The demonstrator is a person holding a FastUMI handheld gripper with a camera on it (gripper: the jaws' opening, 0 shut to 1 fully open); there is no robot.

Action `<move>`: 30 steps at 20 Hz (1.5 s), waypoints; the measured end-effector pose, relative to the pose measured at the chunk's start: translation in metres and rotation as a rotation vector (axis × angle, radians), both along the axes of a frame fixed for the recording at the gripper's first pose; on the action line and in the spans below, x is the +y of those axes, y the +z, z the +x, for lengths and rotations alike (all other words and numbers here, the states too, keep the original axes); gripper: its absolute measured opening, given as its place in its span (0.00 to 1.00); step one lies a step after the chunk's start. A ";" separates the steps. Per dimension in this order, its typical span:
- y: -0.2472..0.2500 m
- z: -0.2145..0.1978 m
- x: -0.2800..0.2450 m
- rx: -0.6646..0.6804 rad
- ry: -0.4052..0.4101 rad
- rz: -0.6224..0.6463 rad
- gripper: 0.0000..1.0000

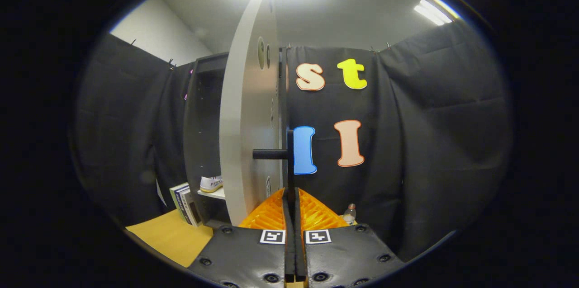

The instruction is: Open the shoe cabinet door, grab the shoes and put them into the shoe cabinet, then close the shoe cabinet door.

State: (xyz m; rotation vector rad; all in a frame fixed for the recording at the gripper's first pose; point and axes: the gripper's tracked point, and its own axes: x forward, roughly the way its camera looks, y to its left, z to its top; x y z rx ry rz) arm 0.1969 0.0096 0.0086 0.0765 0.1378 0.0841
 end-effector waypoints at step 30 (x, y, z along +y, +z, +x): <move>0.012 -0.043 0.054 -0.082 0.130 -0.079 0.92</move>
